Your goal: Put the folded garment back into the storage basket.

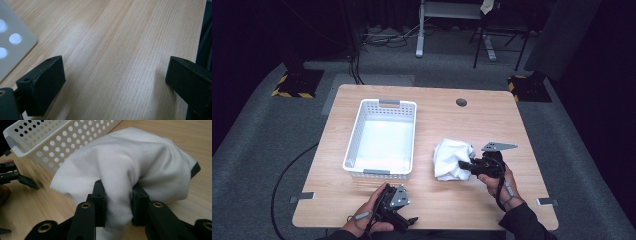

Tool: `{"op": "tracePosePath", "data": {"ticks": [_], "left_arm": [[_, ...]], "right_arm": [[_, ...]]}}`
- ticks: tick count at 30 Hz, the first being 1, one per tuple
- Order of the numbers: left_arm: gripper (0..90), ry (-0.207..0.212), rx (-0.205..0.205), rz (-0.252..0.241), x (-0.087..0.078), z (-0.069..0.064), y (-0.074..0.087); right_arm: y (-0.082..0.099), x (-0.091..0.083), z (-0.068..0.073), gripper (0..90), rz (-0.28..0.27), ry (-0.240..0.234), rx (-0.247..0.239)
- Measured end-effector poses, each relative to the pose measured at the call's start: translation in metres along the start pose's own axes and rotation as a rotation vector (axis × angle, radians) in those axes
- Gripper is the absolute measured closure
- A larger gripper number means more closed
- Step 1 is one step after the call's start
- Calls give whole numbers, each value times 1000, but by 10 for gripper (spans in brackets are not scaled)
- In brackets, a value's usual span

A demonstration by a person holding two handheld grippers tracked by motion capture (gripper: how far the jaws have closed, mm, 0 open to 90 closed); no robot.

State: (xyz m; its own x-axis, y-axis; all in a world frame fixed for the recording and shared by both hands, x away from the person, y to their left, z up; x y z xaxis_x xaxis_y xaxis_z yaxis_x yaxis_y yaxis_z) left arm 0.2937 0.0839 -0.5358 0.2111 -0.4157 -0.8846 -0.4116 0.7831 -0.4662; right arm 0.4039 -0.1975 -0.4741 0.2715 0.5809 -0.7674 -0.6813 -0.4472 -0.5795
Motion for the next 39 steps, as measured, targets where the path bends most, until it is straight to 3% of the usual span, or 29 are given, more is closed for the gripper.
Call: {"op": "tracePosePath", "data": {"ticks": [39], "left_arm": [[24,0,0,0,0,0,0]], "right_arm": [[-34,-18,0,709,-53,36,-17]]}}
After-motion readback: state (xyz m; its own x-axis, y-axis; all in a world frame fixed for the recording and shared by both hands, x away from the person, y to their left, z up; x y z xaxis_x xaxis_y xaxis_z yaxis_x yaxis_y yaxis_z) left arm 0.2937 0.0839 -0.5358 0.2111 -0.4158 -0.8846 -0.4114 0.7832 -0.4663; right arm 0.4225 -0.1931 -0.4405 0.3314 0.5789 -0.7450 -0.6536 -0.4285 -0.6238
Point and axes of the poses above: each handheld gripper's, and its own axes: x roughly forward along the jaws, y roughly out of its underside, z roughly to its left, the point moved 4 cm from there along x, roughly forward along the jaws, and after that the axes turned 15 degrees about z, right-handed, at the moved point
